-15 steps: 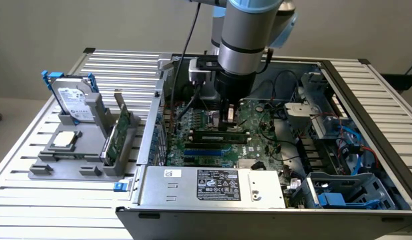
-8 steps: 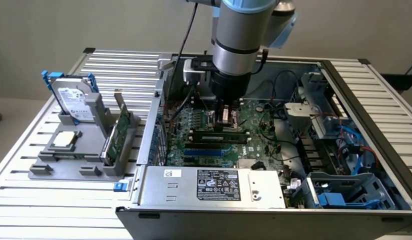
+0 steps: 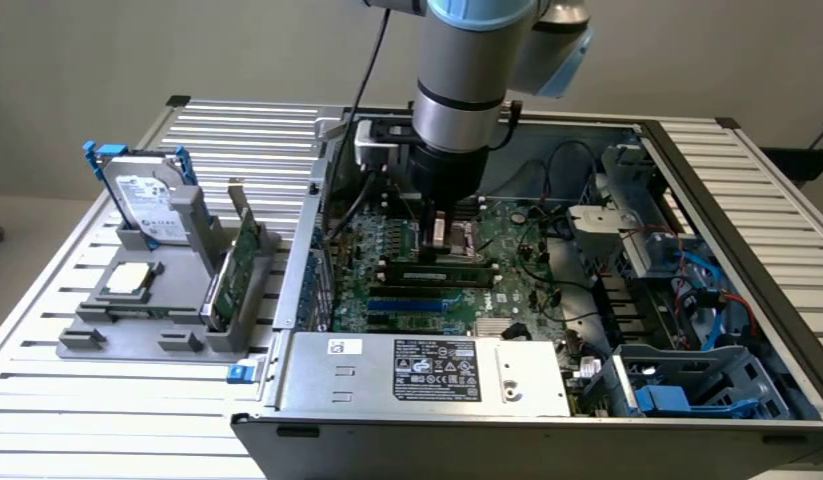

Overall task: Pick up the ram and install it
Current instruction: 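Insert the ram into the slot, then press down the ram until it locks into place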

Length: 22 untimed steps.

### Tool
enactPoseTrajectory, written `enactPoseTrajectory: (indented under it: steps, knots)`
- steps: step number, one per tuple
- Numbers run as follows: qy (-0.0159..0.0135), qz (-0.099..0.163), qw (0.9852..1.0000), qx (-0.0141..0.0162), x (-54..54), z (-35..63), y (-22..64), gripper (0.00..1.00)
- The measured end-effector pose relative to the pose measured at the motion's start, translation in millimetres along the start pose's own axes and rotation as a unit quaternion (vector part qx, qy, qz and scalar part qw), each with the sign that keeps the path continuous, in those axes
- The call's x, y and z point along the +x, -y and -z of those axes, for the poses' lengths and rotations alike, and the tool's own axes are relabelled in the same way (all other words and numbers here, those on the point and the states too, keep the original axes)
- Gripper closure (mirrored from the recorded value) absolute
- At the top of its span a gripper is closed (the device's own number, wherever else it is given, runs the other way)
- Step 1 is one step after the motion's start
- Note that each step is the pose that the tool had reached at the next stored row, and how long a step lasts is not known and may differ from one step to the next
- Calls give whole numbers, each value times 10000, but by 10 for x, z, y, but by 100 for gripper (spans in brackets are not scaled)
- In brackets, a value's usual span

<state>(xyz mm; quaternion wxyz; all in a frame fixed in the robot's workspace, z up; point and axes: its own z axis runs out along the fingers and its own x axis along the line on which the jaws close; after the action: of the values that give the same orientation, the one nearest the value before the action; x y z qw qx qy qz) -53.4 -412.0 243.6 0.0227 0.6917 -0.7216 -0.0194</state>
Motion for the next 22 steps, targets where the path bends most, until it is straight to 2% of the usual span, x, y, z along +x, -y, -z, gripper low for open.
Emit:
enactPoseTrajectory:
  steps: [6, 13, 22]
  knots:
    - [0, 1, 10000, 0, -66, -7, 4, 89]
    - [0, 0, 10000, 1, -71, -6, 95, 89]
    - [-2, 0, 10000, 0, -59, -94, 103, 89]
